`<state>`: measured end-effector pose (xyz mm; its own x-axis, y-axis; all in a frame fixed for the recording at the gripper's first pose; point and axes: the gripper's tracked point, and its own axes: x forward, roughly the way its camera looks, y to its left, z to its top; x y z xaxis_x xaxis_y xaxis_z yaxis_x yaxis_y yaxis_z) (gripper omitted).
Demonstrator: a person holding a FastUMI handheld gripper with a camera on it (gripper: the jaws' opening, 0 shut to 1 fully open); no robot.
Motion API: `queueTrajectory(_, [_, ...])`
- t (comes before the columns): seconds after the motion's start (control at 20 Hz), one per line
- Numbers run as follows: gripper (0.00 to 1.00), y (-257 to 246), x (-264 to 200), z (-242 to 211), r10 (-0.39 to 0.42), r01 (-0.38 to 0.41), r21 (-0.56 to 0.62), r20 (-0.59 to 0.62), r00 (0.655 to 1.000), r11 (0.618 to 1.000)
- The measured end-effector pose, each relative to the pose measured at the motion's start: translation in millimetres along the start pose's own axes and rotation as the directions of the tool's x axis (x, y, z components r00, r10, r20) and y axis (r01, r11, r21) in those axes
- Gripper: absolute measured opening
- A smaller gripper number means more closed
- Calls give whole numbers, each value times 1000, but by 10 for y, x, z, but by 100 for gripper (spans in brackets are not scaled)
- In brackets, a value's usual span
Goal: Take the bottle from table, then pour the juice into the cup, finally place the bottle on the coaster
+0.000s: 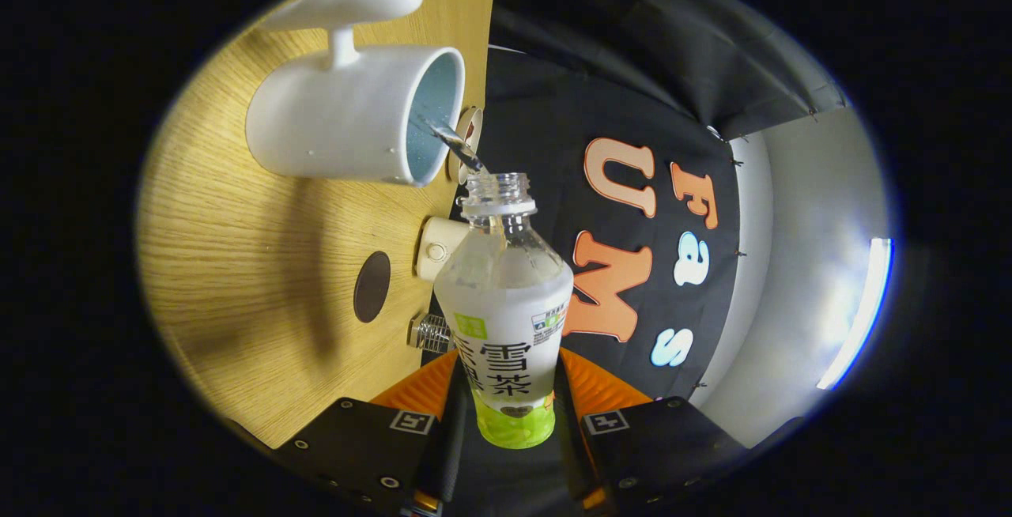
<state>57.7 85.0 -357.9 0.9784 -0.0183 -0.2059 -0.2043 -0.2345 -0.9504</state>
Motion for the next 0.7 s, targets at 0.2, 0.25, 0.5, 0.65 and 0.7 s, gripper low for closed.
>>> queueTrajectory(0.2, [54, -39, 6, 13, -4, 5, -24, 13, 1000, 1000])
queueTrajectory(0.25, [54, -56, 3, 13, -6, 6, -25, 13, 1000, 1000])
queueTrajectory(0.5, [54, -107, 10, 31, -9, 10, -44, 20, 1000, 999])
queueTrajectory(0.65, [54, -94, 3, 36, -1, 2, -55, 24, 1000, 998])
queueTrajectory(0.7, [54, -105, 19, 40, -4, 5, -62, 26, 1000, 998])
